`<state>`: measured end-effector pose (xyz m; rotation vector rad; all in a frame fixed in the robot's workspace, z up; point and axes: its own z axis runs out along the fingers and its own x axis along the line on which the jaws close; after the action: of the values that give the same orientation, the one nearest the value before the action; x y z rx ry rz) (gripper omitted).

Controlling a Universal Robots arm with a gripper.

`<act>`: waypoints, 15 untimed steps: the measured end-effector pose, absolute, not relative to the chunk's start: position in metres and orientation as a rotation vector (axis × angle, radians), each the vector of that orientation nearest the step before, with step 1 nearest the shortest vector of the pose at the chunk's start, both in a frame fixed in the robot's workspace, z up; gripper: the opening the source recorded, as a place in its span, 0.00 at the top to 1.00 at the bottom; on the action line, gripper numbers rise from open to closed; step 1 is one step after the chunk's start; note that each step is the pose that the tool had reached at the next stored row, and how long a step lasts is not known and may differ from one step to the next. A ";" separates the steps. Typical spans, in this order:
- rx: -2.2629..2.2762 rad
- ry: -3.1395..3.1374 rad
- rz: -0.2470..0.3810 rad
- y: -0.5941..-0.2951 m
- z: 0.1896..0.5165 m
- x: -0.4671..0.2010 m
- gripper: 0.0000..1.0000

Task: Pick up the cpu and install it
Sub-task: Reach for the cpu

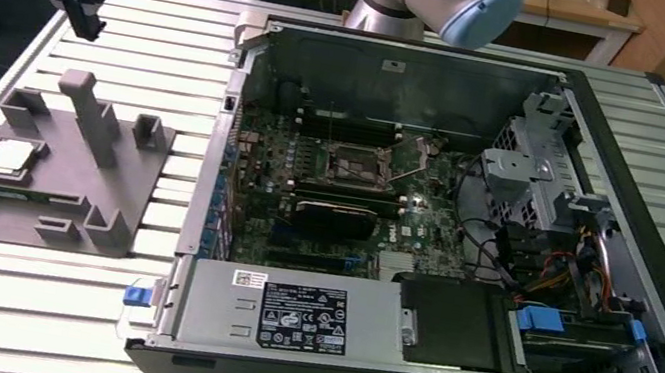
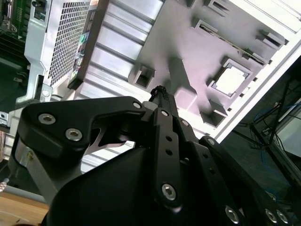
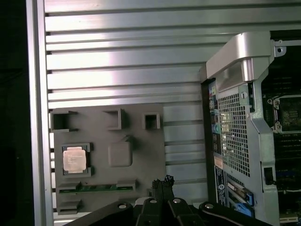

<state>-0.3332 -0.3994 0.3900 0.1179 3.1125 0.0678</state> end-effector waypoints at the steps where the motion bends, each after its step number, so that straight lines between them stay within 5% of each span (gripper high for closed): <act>1: 0.118 3.113 0.068 -0.399 0.390 -0.335 0.89; 15: 0.118 3.113 0.068 -0.400 0.390 -0.352 0.89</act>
<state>-0.3522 -0.3996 0.3896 0.1180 3.1125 0.0677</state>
